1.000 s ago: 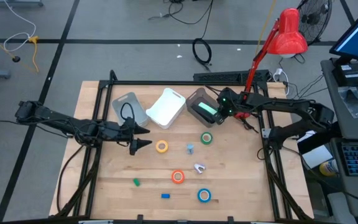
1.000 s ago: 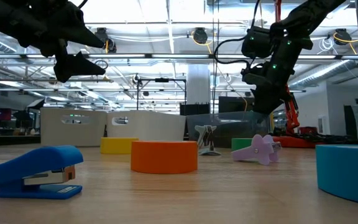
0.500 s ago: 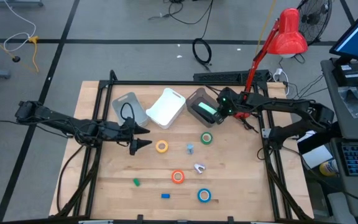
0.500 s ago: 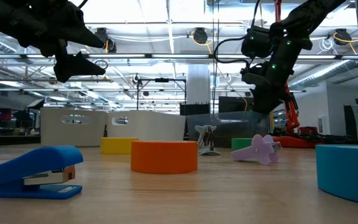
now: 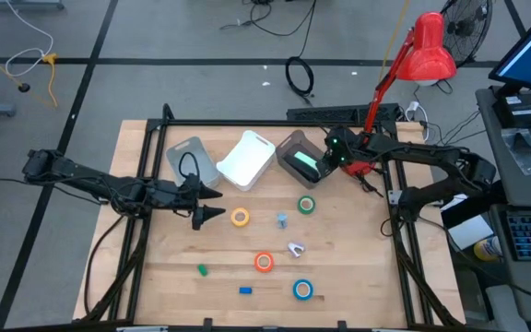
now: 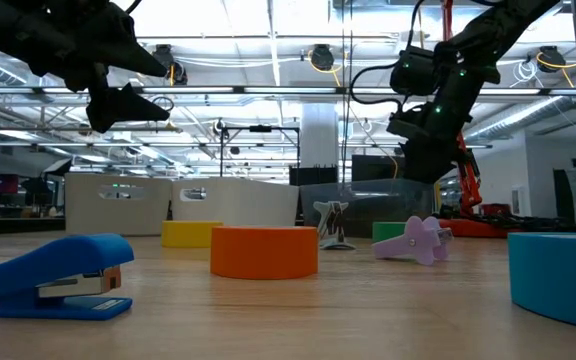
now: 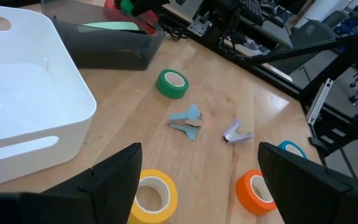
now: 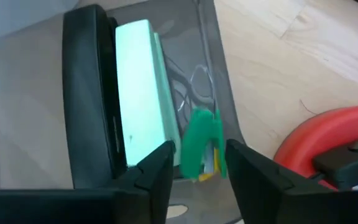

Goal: Pick and place Stapler, Stapler remover, tape
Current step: Put the right small green stapler into the black bin, then put the small green stapler into the black bin

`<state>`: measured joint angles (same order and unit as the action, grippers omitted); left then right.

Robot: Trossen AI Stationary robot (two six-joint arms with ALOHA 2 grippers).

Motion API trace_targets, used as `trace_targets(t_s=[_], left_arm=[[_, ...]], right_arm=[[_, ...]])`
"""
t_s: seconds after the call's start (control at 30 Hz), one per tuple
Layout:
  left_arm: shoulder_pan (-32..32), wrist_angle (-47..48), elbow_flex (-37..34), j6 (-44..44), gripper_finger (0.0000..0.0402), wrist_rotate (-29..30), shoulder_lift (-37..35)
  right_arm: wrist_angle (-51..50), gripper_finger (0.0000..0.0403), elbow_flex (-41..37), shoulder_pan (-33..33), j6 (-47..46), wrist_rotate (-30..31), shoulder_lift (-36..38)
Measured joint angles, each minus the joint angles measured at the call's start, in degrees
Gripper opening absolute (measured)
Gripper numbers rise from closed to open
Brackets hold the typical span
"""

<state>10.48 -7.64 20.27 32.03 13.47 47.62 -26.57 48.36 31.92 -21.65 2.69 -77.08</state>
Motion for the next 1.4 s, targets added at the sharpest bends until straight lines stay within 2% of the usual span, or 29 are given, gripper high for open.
trace_targets(t_s=[0.17, 0.4, 0.63, 0.73, 0.97, 1.1, 1.23, 1.4], left_arm=[[0.02, 0.0, 0.0, -0.28, 0.0324, -1.37, 0.0], [0.04, 0.04, 0.0, -0.63, 0.0324, -3.03, 0.0], [0.04, 0.04, 0.0, 0.09, 0.0324, -3.02, 0.0], [0.04, 0.04, 0.0, -0.04, 0.0324, -3.02, 0.0], [0.04, -0.05, 0.0, 0.17, 0.0324, -3.02, -0.01], [0.04, -0.57, 0.0, 5.37, 0.0324, -3.71, 0.0], [0.23, -0.13, 0.0, 10.02, 0.0324, -8.13, 0.0], [3.24, 3.5, 1.28, 22.53, 0.0324, -11.36, 0.0]], right_arm=[[0.27, 0.0161, 0.0, 0.02, -0.17, -0.01, 0.0], [1.96, 0.0154, -0.11, -0.79, -0.19, -0.34, 1.24], [8.28, 0.0139, -0.09, -3.95, -1.08, -10.33, 8.95], [8.57, 0.0127, -0.09, -6.69, -2.32, -11.77, 13.0], [8.29, 0.0059, -0.09, -12.95, -6.4, -10.19, 21.24], [8.27, 0.0011, -0.1, -17.08, -6.24, -8.08, 24.87], [8.65, 0.001, -2.37, -20.82, -8.86, -3.54, 28.79], [9.39, 0.0022, -7.92, -24.63, -12.12, 0.79, 34.5]])
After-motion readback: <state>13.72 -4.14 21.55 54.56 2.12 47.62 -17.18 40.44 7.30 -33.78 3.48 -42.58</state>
